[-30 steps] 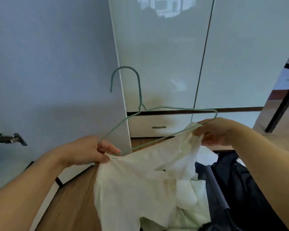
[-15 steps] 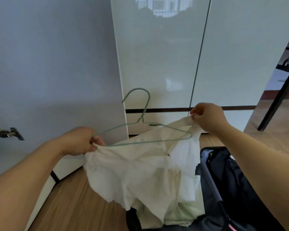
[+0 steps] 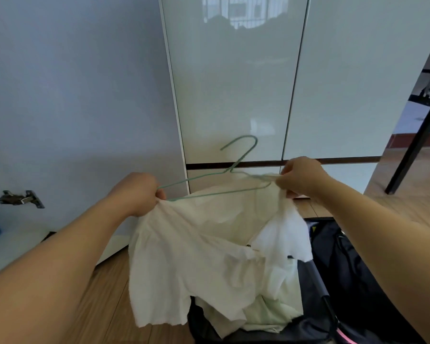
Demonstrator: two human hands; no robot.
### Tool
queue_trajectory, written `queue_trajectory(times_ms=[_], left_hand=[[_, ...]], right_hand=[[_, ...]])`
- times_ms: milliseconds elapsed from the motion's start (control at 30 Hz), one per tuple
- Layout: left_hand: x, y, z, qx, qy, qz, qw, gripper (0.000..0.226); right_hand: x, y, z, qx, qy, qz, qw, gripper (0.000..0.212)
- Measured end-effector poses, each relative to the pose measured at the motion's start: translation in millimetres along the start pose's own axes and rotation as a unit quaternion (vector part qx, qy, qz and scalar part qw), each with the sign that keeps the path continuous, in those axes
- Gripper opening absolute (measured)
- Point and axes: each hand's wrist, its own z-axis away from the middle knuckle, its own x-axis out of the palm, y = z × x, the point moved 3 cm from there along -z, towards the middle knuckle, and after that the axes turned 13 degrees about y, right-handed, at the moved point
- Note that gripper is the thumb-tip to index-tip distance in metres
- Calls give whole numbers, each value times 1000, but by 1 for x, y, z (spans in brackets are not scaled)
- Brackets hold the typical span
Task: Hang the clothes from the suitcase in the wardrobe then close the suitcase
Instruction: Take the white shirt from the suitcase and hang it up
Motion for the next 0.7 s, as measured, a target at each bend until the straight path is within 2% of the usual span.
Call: queue_trajectory(times_ms=[33,67,100,133,200,233,267,300,367,400,467,567,633,700], left_hand=[[0,7,1,-10,9,34,999,25],[-1,14,2,-17,14,77,997,23],[-4,19,2,-18,22,120,992,22],[-7,22,2,-21,28,159,987,21],[-13,23,2,-30,30,221,974,20],[-15,22,3,-30,23,237,971,20],[-18,20,3,-29,11,245,969,21],[-19,18,4,-25,-4,245,969,21],[-17,13,3,-19,-14,226,974,20],[-15,11,1,-22,0,207,978,18],[-10,6,-5,-47,82,167,981,11],[-5,3,-5,-125,258,100,953,11],[1,-1,1,-216,298,103,924,14],[10,-4,8,-274,292,86,912,10]], right_hand=[[4,-8,8,27,-90,-91,991,7],[5,-15,14,7,-131,-119,984,12],[3,-19,15,-34,-102,-98,989,20],[-4,-21,12,-78,-9,-60,995,28],[-25,-22,5,-132,228,2,965,37],[-31,-21,2,-163,272,20,948,41],[-31,-20,-1,-198,268,45,942,45],[-29,-17,-4,-225,228,69,945,40],[-21,-15,-1,-250,116,54,960,27],[-15,-13,2,-252,67,34,965,30],[-9,-15,9,-237,11,-24,971,38],[5,-19,18,-223,-47,-102,968,50],[11,-23,26,-225,-53,-134,964,48],[12,-27,29,-227,-25,-152,962,48]])
